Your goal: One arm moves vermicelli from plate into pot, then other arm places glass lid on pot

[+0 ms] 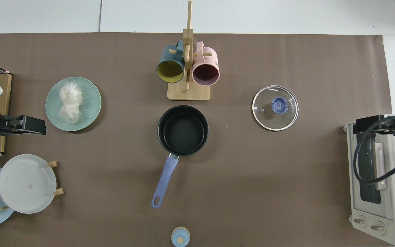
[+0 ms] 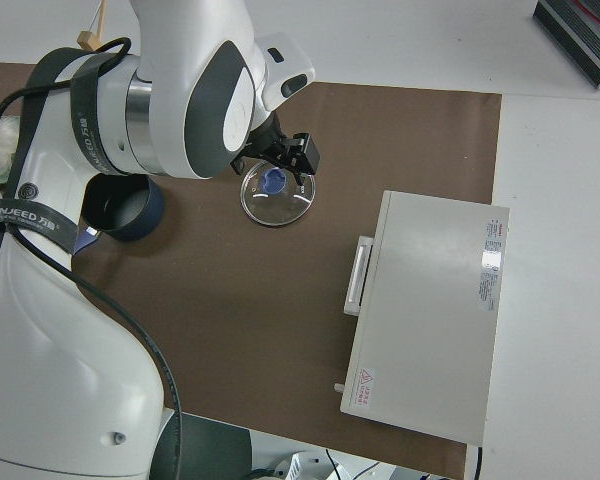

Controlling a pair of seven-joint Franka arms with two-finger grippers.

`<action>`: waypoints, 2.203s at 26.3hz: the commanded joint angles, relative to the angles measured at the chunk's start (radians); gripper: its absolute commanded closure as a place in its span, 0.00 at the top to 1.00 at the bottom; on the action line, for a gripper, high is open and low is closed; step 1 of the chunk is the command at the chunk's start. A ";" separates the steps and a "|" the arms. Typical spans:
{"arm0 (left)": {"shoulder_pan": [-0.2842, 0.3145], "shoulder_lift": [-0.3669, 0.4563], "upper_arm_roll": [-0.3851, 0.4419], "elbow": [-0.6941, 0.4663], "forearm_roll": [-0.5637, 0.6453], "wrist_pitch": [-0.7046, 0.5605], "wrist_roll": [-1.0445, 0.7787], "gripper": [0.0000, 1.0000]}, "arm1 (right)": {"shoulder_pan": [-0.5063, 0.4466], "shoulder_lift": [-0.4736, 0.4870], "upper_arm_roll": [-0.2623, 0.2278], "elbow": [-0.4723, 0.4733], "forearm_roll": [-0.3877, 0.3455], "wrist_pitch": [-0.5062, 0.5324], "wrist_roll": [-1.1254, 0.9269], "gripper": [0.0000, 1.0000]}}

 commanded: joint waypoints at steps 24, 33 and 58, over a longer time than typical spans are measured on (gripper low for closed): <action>0.003 -0.002 -0.003 0.006 -0.008 -0.015 -0.012 1.00 | -0.003 0.013 0.015 -0.011 0.024 0.020 -0.034 1.00; 0.003 -0.002 -0.003 0.006 -0.008 -0.015 -0.012 1.00 | -0.005 0.122 0.044 0.089 0.031 0.019 -0.034 1.00; 0.003 -0.002 -0.003 0.006 -0.008 -0.015 -0.012 1.00 | 0.075 0.464 0.054 0.297 0.025 0.160 0.000 1.00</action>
